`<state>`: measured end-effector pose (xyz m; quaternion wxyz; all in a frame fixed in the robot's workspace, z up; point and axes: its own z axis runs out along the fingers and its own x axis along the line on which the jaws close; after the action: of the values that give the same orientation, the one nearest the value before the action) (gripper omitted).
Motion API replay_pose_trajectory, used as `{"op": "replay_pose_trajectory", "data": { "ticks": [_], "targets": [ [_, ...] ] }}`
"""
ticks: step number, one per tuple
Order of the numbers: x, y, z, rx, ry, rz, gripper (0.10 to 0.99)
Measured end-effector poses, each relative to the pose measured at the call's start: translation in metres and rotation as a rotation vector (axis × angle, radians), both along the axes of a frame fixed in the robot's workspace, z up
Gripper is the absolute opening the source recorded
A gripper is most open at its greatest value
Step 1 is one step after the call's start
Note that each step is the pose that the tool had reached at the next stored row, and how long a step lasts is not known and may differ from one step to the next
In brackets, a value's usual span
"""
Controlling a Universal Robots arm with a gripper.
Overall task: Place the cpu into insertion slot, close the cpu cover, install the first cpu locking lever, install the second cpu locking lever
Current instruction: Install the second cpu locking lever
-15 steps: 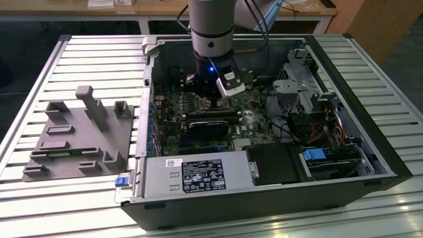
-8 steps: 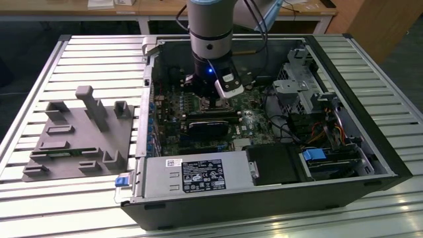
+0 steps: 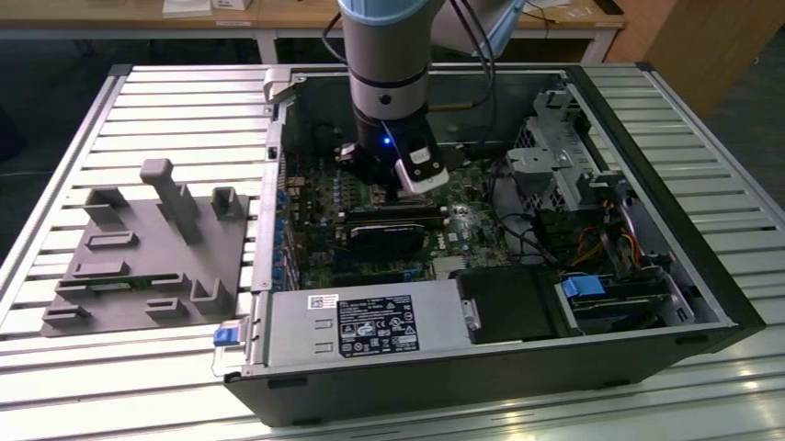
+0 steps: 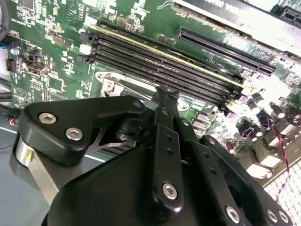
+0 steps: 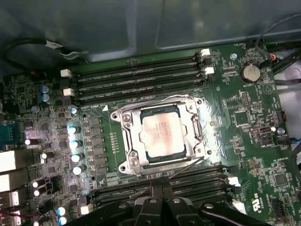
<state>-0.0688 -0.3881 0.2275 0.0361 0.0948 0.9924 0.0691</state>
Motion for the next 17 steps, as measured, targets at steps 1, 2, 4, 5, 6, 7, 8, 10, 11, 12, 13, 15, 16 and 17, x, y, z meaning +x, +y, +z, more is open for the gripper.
{"op": "replay_pose_trajectory", "data": {
  "ticks": [1, 2, 4, 5, 6, 7, 8, 10, 11, 12, 13, 15, 16, 17],
  "targets": [
    [-0.0005, -0.0015, -0.0004, 0.01, 0.0, 0.0, 0.106],
    [-0.0011, -0.0028, -0.0009, 0.02, 0.0001, 0.0, 0.106],
    [-0.0019, -0.0056, -0.0019, 0.038, 0.0, 0.0, 0.106],
    [-0.0023, -0.0071, -0.0025, 0.045, 0.0001, 0.0, 0.106],
    [-0.0026, -0.0087, -0.0033, 0.052, 0.0, 0.0, 0.106],
    [-0.003, -0.0101, -0.0042, 0.058, -0.0001, 0.0, 0.106],
    [-0.0034, -0.0114, -0.005, 0.064, -0.0001, 0.0, 0.106],
    [-0.0044, -0.0141, -0.0063, 0.078, 0.0, 0.0, 0.106],
    [-0.0051, -0.0152, -0.007, 0.085, 0.0, 0.0, 0.106],
    [-0.006, -0.0162, -0.0076, 0.092, 0.0, 0.0, 0.106],
    [-0.0069, -0.017, -0.0082, 0.098, 0.0, 0.0, 0.106],
    [-0.0086, -0.0185, -0.0095, 0.111, 0.0, 0.0, 0.106],
    [-0.0091, -0.0193, -0.0103, 0.116, 0.0, 0.0, 0.106],
    [-0.0095, -0.0202, -0.0112, 0.121, -0.0001, 0.0, 0.106]
  ]
}}
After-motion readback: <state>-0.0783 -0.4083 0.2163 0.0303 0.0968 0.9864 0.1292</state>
